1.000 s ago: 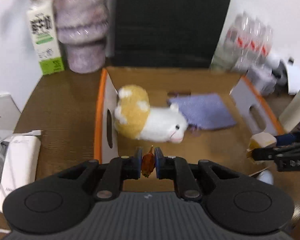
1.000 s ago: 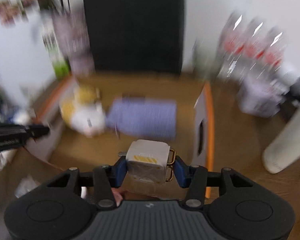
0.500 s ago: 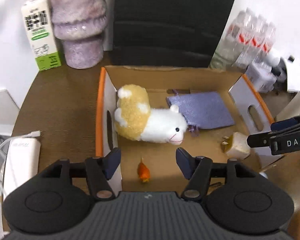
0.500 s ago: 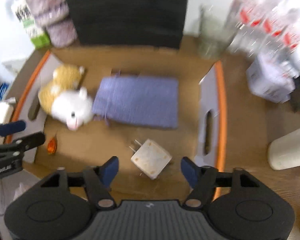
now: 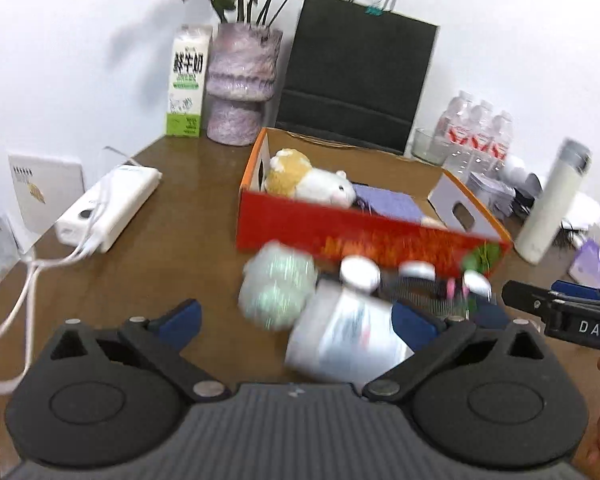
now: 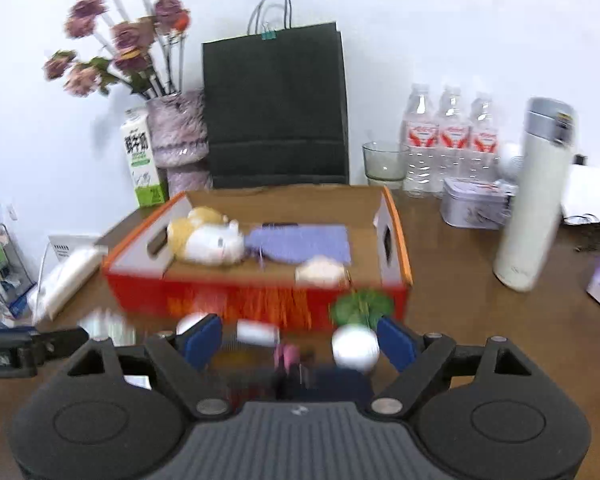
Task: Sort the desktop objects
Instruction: 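Grasp the white cotton-bud bottle with the left tool while the right tool grasps the black cable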
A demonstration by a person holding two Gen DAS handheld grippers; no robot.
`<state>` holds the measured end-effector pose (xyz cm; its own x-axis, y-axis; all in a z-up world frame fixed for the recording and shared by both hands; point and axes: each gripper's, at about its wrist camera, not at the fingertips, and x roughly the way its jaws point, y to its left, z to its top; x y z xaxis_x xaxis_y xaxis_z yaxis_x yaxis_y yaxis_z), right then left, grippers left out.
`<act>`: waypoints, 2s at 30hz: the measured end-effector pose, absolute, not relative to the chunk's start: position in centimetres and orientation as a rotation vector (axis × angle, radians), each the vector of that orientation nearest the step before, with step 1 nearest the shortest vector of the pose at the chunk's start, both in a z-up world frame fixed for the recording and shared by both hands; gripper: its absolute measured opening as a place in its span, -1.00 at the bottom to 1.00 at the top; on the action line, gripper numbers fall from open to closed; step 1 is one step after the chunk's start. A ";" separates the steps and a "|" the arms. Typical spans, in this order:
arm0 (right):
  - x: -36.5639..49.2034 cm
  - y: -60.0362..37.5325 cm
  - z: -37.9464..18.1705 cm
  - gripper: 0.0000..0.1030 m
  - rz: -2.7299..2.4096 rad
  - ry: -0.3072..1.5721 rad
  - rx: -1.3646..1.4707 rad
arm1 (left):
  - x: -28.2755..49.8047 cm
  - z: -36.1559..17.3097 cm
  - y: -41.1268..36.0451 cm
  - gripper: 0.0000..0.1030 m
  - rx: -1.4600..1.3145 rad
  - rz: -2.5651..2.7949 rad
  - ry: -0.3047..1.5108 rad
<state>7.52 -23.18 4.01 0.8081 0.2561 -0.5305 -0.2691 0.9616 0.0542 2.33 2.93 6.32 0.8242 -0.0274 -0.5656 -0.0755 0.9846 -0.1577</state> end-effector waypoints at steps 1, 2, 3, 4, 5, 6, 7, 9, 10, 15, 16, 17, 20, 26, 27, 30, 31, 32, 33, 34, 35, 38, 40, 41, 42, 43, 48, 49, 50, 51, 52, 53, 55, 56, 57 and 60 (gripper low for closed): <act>6.1 -23.3 3.2 0.63 0.269 0.552 -0.023 | 1.3 5.8 2.7 1.00 -0.164 0.033 0.600; 4.9 -23.5 2.4 0.63 0.263 0.552 -0.017 | 0.5 5.2 2.5 1.00 -0.149 0.022 0.604; 3.8 -23.7 1.8 0.63 0.267 0.561 -0.015 | -0.3 4.8 2.3 1.00 -0.135 0.002 0.603; 3.0 -23.9 1.1 0.63 0.271 0.570 -0.012 | -0.9 4.3 2.1 1.00 -0.126 -0.014 0.599; 2.1 -24.1 0.6 0.63 0.267 0.574 -0.002 | -1.6 3.8 1.9 1.00 -0.119 -0.019 0.595; 1.4 -24.2 0.2 0.63 0.261 0.574 0.008 | -2.0 3.4 1.6 1.00 -0.111 -0.024 0.588; 0.6 -24.3 -0.2 0.63 0.264 0.571 0.011 | -2.2 3.0 1.3 1.00 -0.099 -0.038 0.584; -0.4 -24.3 -0.6 0.63 0.273 0.560 0.009 | -2.4 2.4 0.8 1.00 -0.071 -0.051 0.582; -0.7 -24.1 -0.7 0.63 0.279 0.555 0.005 | -2.4 2.2 0.6 1.00 -0.064 -0.052 0.579; -1.4 -23.8 -1.7 0.64 0.276 0.548 -0.027 | -2.0 1.3 0.8 1.00 -0.097 -0.050 0.636; -1.4 -24.0 -1.7 0.64 0.278 0.552 -0.021 | -1.9 1.1 1.0 1.00 -0.107 -0.050 0.646; -1.4 -24.1 -1.6 0.65 0.282 0.552 -0.016 | -1.8 1.0 1.1 1.00 -0.114 -0.041 0.656; -0.8 -24.2 -1.9 0.67 0.282 0.588 0.005 | -1.8 0.8 0.9 1.00 -0.100 -0.030 0.667; -0.5 -24.7 -2.2 0.67 0.275 0.596 0.030 | -1.6 0.7 -0.2 1.00 -0.026 -0.011 0.693; -0.5 -24.8 -2.2 0.67 0.276 0.598 0.031 | -1.5 0.7 -0.4 1.00 -0.008 -0.006 0.699; -0.5 -24.9 -2.3 0.67 0.276 0.601 0.036 | -1.5 0.6 -0.7 1.00 0.009 -0.009 0.703; -0.5 -24.9 -2.3 0.67 0.277 0.601 0.036 | -1.5 0.6 -0.6 1.00 0.005 -0.010 0.702; -0.5 -24.9 -2.3 0.67 0.277 0.601 0.036 | -1.5 0.6 -0.7 1.00 0.006 -0.010 0.703; -0.5 -24.9 -2.3 0.68 0.278 0.601 0.036 | -1.5 0.6 -0.6 1.00 0.006 -0.010 0.702; -0.5 -24.9 -2.3 0.69 0.278 0.602 0.036 | -1.5 0.6 -0.5 1.00 0.006 -0.010 0.702; -0.5 -24.9 -2.3 0.69 0.277 0.602 0.036 | -1.5 0.6 -0.5 1.00 0.006 -0.010 0.703; -0.5 -24.8 -2.3 0.69 0.275 0.601 0.038 | -1.5 0.6 -0.5 1.00 0.006 -0.009 0.703; -0.5 -24.8 -2.3 0.69 0.276 0.602 0.040 | -1.5 0.6 -0.5 1.00 0.007 -0.010 0.702; -0.5 -24.8 -2.3 0.69 0.277 0.602 0.040 | -1.5 0.6 -0.5 1.00 0.008 -0.011 0.703; -0.5 -24.8 -2.3 0.69 0.277 0.602 0.040 | -1.5 0.6 -0.5 1.00 0.007 -0.010 0.703; -0.5 -24.8 -2.3 0.69 0.277 0.602 0.040 | -1.5 0.6 -0.5 1.00 0.007 -0.010 0.702; -0.7 -24.8 -2.2 0.70 0.275 0.590 0.039 | -1.7 0.9 -0.4 1.00 0.003 -0.034 0.672; -0.8 -24.8 -2.1 0.70 0.276 0.581 0.036 | -1.8 1.2 -0.3 1.00 0.001 -0.061 0.640; -0.9 -24.8 -1.9 0.69 0.280 0.567 0.031 | -1.7 1.4 -0.2 1.00 0.004 -0.074 0.617; -0.9 -24.8 -1.7 0.66 0.295 0.556 0.026 | -1.4 1.8 -0.1 1.00 0.013 -0.074 0.603; -0.9 -24.9 -1.3 0.66 0.306 0.544 0.028 | -1.0 2.2 0.0 1.00 0.016 -0.076 0.594; -0.7 -24.9 -0.7 0.66 0.314 0.525 0.035 | -0.2 2.5 0.3 1.00 0.005 -0.094 0.593; 0.1 -24.8 0.3 0.65 0.344 0.504 0.052 | 1.6 2.9 1.0 1.00 -0.048 -0.143 0.613; 0.8 -24.7 0.9 0.65 0.364 0.500 0.058 | 2.8 2.9 1.4 1.00 -0.083 -0.158 0.631; 1.6 -24.5 1.3 0.65 0.382 0.501 0.066 | 3.8 2.9 1.6 1.00 -0.112 -0.164 0.645; 5.1 -24.0 1.8 0.62 0.414 0.560 0.105 | 6.3 2.1 2.2 1.00 -0.175 -0.180 0.683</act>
<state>5.07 -23.95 1.76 0.7675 0.4087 -0.4938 -0.3524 0.9125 0.2075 6.33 2.19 2.11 0.7617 -0.2212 -0.6090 0.1073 0.9700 -0.2182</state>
